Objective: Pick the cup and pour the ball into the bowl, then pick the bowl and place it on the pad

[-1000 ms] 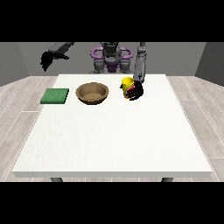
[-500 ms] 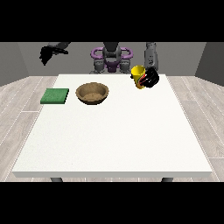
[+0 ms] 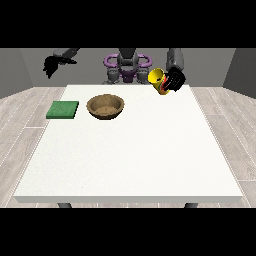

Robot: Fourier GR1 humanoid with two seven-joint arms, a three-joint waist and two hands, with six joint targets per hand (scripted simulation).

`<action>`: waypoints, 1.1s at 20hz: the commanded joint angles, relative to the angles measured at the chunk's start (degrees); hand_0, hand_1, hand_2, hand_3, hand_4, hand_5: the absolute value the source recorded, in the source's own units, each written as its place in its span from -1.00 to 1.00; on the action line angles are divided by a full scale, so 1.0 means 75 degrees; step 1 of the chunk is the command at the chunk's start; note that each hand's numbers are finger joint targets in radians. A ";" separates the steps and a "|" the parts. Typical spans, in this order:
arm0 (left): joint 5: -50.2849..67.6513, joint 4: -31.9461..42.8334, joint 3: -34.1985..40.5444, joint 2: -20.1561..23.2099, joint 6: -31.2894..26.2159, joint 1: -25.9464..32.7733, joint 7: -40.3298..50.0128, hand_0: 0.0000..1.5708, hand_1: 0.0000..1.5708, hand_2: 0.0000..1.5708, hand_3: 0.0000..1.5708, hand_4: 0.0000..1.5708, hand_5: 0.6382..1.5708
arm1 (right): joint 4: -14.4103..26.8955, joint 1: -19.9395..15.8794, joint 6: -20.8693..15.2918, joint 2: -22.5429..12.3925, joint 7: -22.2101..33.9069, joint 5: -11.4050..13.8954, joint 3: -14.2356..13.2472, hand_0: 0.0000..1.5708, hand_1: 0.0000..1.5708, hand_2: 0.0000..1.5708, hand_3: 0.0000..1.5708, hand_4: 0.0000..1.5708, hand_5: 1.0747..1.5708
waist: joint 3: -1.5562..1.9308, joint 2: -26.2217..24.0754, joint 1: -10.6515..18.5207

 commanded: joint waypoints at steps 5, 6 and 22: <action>-0.2062 0.0031 -0.1303 -0.0615 0.0664 -0.0662 0.2258 0.90 0.90 1.00 1.00 0.92 0.30 | 0.0775 -0.0038 0.0286 -0.0192 -0.0417 0.0019 -0.0165 -1.00 -1.00 -1.00 -1.00 -1.00 0.99 | 0.0007 -0.0289 0.0028; -0.2287 0.0078 -0.1468 -0.0727 0.0514 -0.0725 0.2589 0.91 0.91 1.00 1.00 0.92 0.30 | 0.0645 -0.0025 0.0059 -0.0069 -0.0023 0.0148 0.0014 -1.00 -1.00 -1.00 -1.00 -1.00 1.00 | 0.0002 -0.0648 0.0025; -0.6856 0.0974 -0.4998 -0.1988 -0.1545 -0.2403 0.4779 0.92 0.92 1.00 1.00 1.00 -0.13 | 0.1387 -0.0361 0.0655 -0.0483 -0.0445 0.0027 -0.0175 -1.00 -1.00 -1.00 -1.00 -1.00 1.00 | 0.0019 -0.0610 -0.0211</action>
